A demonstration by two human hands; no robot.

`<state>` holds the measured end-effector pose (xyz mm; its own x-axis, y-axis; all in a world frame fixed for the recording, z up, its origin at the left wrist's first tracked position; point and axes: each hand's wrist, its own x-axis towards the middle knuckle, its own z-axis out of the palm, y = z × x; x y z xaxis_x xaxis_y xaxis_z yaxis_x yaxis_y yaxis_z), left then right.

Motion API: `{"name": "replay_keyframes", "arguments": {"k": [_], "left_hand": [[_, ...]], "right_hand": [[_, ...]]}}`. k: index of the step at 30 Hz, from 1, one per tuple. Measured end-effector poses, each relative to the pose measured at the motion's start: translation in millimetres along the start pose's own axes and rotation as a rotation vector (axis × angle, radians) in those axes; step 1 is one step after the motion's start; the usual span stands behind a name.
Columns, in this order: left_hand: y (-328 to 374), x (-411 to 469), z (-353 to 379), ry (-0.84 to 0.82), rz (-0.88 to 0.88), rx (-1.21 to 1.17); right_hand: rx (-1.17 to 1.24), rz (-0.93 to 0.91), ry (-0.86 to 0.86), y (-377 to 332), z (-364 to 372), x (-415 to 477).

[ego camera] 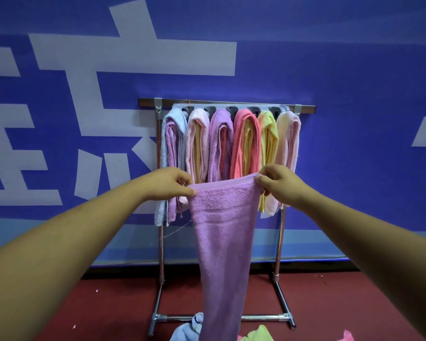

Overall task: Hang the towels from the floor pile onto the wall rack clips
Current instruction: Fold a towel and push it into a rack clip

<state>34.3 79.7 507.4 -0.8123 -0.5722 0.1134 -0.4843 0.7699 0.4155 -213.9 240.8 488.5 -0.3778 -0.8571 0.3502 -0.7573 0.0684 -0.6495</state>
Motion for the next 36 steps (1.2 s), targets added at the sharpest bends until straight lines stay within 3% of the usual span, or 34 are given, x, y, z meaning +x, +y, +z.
{"name": "replay_keyframes", "arguments": {"k": [4,6,8,10,11,12,15,18,21,23,28,33,36], "left_hand": [[4.5,3.0,-1.1,0.157,-0.011,-0.096],[8.7,2.5,-2.7,0.198,-0.001,-0.325],[11.5,1.1,-6.4,0.182,0.021,-0.643],[10.2,0.6,-10.3,0.102,0.054,-0.977],[9.3,0.3,-11.5,0.071,0.060,-1.023],[9.3,0.1,-11.9,0.066,0.038,-0.946],[8.2,3.9,-8.3,0.206,-0.016,-0.391],[9.5,12.2,-7.0,0.312,0.008,-0.285],[13.6,13.6,-7.3,0.315,0.013,-0.198],[14.3,12.9,-5.9,0.286,0.017,-0.194],[11.4,6.5,-6.3,0.150,0.089,-0.284],[23.4,1.2,-4.9,-0.080,0.191,-0.512],[32.6,-2.2,-7.7,-0.206,0.238,-0.502]], "right_hand": [[0.079,-0.001,0.046,0.9,-1.6,-1.3],[0.232,0.028,0.064,1.5,-3.8,1.0],[0.529,0.070,0.016,0.0,-8.6,4.4],[0.935,0.136,-0.150,-3.1,-16.0,6.3],[1.025,0.162,-0.220,-3.0,-18.0,6.8],[0.984,0.169,-0.241,-2.6,-18.7,7.8],[0.503,0.103,-0.037,2.6,-13.7,12.4],[0.443,0.065,0.113,-0.1,-9.3,17.3],[0.292,0.012,0.184,-7.9,-6.2,19.4],[0.171,-0.023,0.197,-10.5,-4.8,19.9],[0.142,-0.018,0.204,-2.4,-5.2,25.2],[0.311,0.025,0.231,4.3,-2.7,25.4],[0.371,0.038,0.210,4.4,-3.6,23.5]]}}
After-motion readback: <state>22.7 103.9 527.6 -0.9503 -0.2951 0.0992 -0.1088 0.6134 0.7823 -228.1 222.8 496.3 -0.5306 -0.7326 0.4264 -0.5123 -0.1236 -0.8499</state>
